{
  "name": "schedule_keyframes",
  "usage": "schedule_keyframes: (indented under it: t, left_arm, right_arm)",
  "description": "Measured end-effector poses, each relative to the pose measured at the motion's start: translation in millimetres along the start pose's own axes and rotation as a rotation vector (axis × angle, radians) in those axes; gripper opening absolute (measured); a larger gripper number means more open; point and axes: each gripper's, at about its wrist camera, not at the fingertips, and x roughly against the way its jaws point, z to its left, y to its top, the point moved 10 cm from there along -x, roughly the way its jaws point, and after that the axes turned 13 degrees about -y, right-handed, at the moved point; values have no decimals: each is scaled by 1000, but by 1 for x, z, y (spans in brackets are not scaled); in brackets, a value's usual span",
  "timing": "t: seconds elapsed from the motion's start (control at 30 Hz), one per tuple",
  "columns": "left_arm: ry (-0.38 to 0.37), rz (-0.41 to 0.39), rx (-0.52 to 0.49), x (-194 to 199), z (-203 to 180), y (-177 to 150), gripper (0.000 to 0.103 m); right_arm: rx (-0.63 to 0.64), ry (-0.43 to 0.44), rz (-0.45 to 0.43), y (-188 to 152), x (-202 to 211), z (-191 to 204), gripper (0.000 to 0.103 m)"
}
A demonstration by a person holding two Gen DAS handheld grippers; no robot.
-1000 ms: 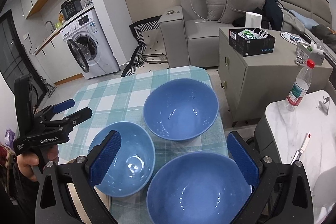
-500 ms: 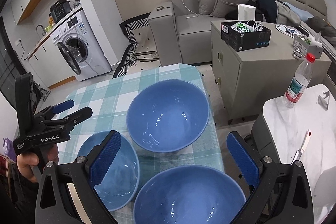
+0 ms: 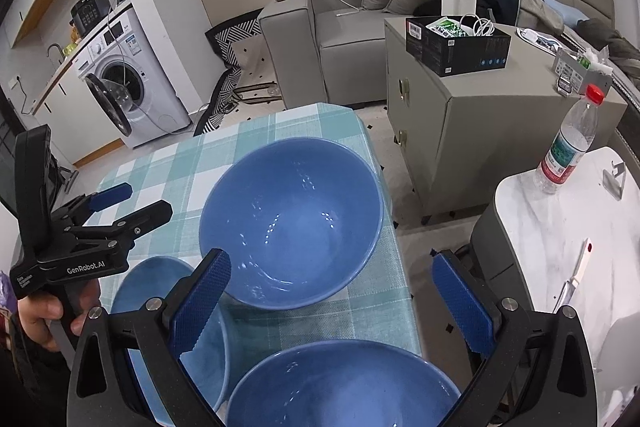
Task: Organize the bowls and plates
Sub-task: 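Move both tools to the rim of the nearest blue bowl, then close both tools together on the blue bowl rim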
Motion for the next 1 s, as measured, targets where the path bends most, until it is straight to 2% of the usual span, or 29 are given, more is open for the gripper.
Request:
schedule_keyframes:
  t: [0.23, 0.47, 0.53, 0.63, 0.77, 0.87, 0.93, 1.0]
  left_arm:
    - [-24, 32, 8, -17, -6, 0, 103]
    - [-68, 62, 5, -31, -14, 0, 101]
    - [-76, 72, 7, -35, -14, 0, 97]
    - [-101, 85, 4, -41, -17, -1, 88]
    - [-105, 102, -3, -47, -19, -4, 78]
    - [-104, 128, -17, -50, -23, -7, 64]
    - [-99, 144, -25, -53, -24, -10, 61]
    - [-107, 153, -22, -56, -25, -10, 49]
  right_arm:
    - [-19, -15, -8, 4, -15, -3, 102]
    - [-30, -27, 25, 2, -34, -10, 101]
    - [-38, -19, 43, 0, -40, -12, 98]
    - [-55, -27, 64, -2, -50, -16, 91]
    - [-56, -20, 101, -6, -61, -17, 75]
    - [-55, -10, 131, -11, -69, -16, 68]
    - [-56, 1, 145, -14, -72, -15, 66]
    - [-55, 5, 149, -15, -74, -15, 65]
